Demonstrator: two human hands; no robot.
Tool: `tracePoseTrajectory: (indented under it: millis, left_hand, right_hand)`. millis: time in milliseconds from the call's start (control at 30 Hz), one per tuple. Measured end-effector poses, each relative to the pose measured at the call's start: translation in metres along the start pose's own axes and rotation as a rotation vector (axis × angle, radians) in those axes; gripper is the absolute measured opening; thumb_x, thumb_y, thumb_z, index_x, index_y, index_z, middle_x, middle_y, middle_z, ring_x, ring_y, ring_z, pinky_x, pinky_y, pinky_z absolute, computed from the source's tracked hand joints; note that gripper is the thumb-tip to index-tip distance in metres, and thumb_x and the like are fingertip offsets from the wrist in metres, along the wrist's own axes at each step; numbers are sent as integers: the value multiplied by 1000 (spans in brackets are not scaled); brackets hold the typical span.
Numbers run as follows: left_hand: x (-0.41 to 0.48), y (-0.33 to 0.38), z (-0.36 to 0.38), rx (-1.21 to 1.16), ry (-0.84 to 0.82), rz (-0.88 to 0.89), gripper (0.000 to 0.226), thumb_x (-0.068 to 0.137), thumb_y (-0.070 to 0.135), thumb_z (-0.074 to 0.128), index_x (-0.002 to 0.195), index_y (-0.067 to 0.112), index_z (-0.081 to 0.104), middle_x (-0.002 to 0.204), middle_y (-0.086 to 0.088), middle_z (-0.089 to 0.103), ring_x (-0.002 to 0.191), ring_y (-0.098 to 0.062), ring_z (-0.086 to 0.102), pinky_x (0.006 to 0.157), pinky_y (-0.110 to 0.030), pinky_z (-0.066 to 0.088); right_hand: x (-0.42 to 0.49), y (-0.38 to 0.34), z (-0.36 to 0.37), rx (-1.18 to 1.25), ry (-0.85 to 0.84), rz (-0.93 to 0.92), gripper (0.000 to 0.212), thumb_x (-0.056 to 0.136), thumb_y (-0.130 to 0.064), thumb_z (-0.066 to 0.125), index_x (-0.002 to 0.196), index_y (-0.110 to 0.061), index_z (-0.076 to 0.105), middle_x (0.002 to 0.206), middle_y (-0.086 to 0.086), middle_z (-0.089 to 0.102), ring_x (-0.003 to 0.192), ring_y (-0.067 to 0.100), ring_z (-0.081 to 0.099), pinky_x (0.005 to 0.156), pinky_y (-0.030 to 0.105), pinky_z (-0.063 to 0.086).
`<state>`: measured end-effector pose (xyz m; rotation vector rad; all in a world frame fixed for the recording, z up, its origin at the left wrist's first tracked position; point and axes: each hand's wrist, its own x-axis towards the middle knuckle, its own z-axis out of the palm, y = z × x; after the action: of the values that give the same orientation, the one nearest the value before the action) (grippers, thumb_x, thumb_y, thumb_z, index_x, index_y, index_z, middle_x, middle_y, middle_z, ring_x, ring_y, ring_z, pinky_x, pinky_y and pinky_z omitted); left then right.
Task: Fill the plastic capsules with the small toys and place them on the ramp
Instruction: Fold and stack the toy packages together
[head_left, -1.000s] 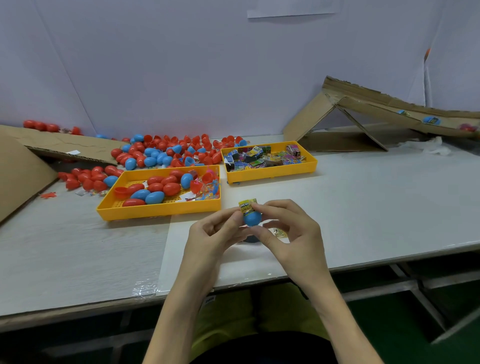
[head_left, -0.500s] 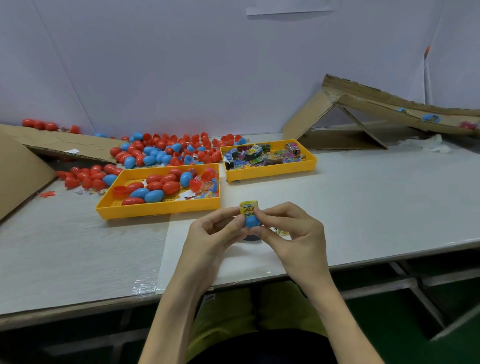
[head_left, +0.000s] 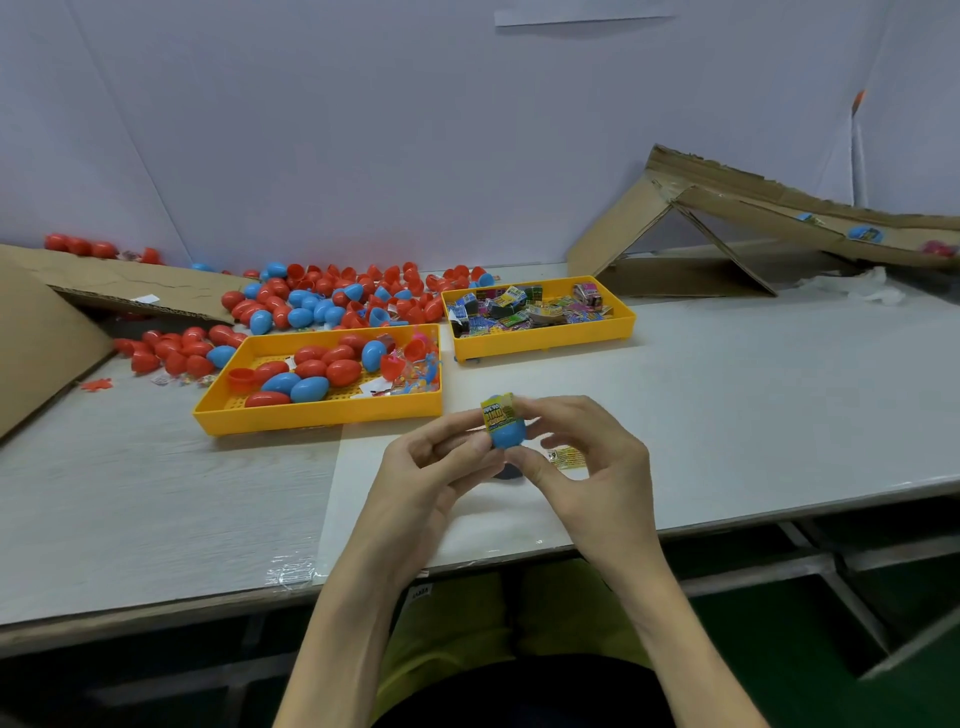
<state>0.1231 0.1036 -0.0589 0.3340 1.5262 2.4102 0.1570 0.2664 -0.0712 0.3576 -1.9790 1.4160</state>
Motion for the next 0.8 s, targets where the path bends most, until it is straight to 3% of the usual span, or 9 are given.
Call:
tracePoseTrajectory:
  millis: [67,167,333,500,633,800]
  left_hand:
    - [0,1,1,5,-42,-3,35,82,20,74,116,10,72,115,-20,72,107,-36,70,83,-30,58]
    - [0,1,3,40,-53,6,47,76,31,77,118,11,71,113,-20,72,107,-36,70,85,-31,59]
    - [1,-2,1,102,-31,46,45,77,22,76,120,12,67,111,-17,74,108,-34,70,90,-32,58]
    - [0,-1,-1,88,-97,43,46,87,21,65,130,5,61,119,-18,71,113,-35,67,94,-36,56]
    - [-1,2,-1,60,-148,17,38,90,22,63,125,8,67,122,-19,69,117,-34,66,91,-32,56]
    - [0,4,1,23,-160,-22,33,89,27,63,116,12,74,118,-19,71,116,-34,66,91,-31,56]
  right_hand:
    - [1,-1,-1,7,-9,13,40,80,-11,80,117,-22,71,111,-12,67,101,10,64,78,17,54]
    - [-1,-1,0,-10,-33,0,37,79,-6,80,111,-24,74,111,-11,66,106,8,61,78,15,52]
    - [3,-3,0,22,-70,56,56,81,-13,81,129,-32,59,119,-11,62,105,9,63,78,18,55]
    - [1,-3,1,10,-86,45,43,82,-13,79,121,-24,69,117,-12,61,106,12,61,78,19,54]
    - [1,-3,2,-9,-87,42,45,83,-10,76,125,-25,67,113,-13,62,97,9,61,72,17,52]
    - [-1,-1,2,14,-58,42,45,80,-6,80,119,-26,71,109,-11,66,92,12,63,70,26,54]
